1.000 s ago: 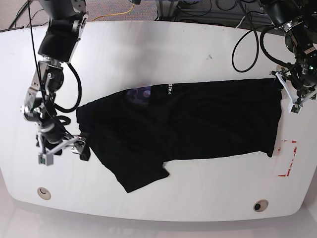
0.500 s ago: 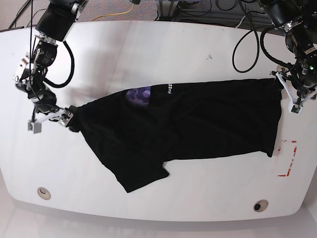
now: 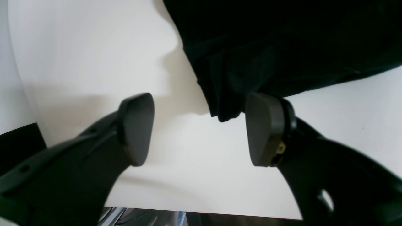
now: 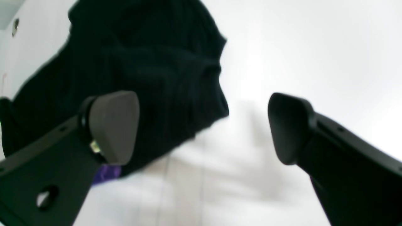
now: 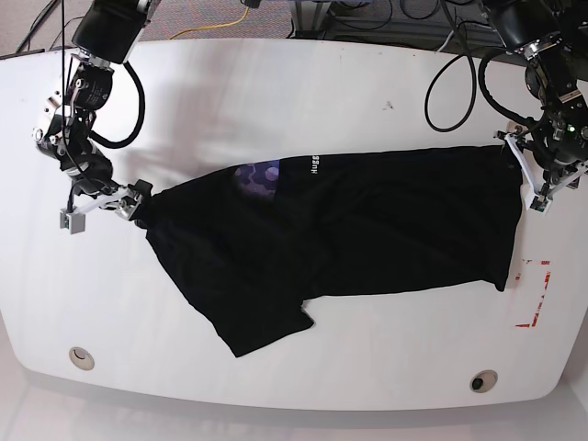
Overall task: Layout the t-shirt on the table in an organized manner, then fold the t-shirt properly
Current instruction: 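Release the sleeve and move the right gripper to the shirt's shoulder corner, then grasp the shoulder corner with the right gripper, holding the opposite corner with left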
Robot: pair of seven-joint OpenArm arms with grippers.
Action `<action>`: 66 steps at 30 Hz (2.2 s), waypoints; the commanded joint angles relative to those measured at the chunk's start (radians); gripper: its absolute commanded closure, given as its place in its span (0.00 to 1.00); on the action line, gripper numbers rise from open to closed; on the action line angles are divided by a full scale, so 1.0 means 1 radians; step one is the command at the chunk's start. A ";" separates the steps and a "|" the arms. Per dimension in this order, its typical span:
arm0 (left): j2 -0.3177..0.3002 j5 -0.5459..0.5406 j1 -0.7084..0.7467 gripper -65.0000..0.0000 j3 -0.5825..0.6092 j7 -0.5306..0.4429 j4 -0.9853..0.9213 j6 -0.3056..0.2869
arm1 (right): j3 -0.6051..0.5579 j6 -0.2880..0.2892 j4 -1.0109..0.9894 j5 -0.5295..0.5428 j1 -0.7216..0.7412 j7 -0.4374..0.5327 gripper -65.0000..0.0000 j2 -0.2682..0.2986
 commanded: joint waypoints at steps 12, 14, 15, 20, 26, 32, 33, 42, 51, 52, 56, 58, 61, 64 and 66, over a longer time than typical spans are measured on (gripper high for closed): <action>-0.015 -0.002 -0.014 0.34 -0.003 -0.014 0.020 -0.001 | -0.146 0.047 -0.165 0.020 0.120 0.077 0.05 0.096; -0.015 -0.002 -0.014 0.34 -0.003 -0.014 0.020 -0.001 | -0.151 0.049 -0.177 0.020 0.131 0.078 0.05 0.096; -0.015 -0.002 -0.014 0.34 -0.003 -0.014 0.020 -0.001 | -0.157 0.052 -0.190 0.020 0.137 0.078 0.05 0.096; -0.015 -0.002 -0.014 0.34 -0.004 -0.014 0.020 -0.001 | -0.191 0.053 -0.251 0.020 0.148 0.078 0.05 0.096; -0.015 -0.002 -0.014 0.34 -0.004 -0.014 0.020 -0.001 | -0.197 0.053 -0.252 0.020 0.145 0.090 0.06 0.088; -0.015 -0.002 -0.009 0.34 -0.004 -0.014 0.020 -0.001 | -0.197 0.053 -0.252 0.020 0.145 0.090 0.23 0.088; -0.015 -0.002 -0.009 0.34 -0.004 -0.014 0.020 -0.001 | -0.197 0.053 -0.252 0.020 0.147 0.090 0.33 0.091; -0.015 -0.002 -0.009 0.34 -0.006 -0.014 0.020 -0.001 | -0.197 0.053 -0.252 0.021 0.148 0.089 0.85 0.094; -0.015 -0.002 -0.009 0.34 -0.004 -0.014 0.020 -0.001 | -0.196 0.053 -0.237 0.021 0.139 0.089 0.82 0.094; -0.015 -0.002 -0.009 0.34 -0.004 -0.014 0.020 -0.001 | -0.196 0.053 -0.231 0.021 0.137 0.089 0.82 0.094; -0.015 -0.002 -0.011 0.34 -0.004 -0.014 0.020 -0.001 | -0.192 0.049 -0.187 0.021 0.107 0.089 0.82 0.096; -0.015 -0.002 -0.011 0.34 -0.004 -0.014 0.020 -0.001 | -0.192 0.047 -0.162 0.021 0.096 0.086 0.82 0.096; -0.015 -0.002 -0.013 0.34 -0.004 -0.014 0.020 -0.001 | -0.189 0.046 -0.124 0.021 0.071 0.073 0.82 0.096; -0.015 -0.002 -0.013 0.34 -0.004 -0.014 0.018 -0.001 | -0.188 0.046 -0.093 0.023 0.045 0.064 0.82 0.096; -0.015 -0.002 -0.013 0.34 -0.004 -0.014 0.018 -0.001 | -0.182 0.046 -0.065 0.023 0.022 0.064 0.82 0.096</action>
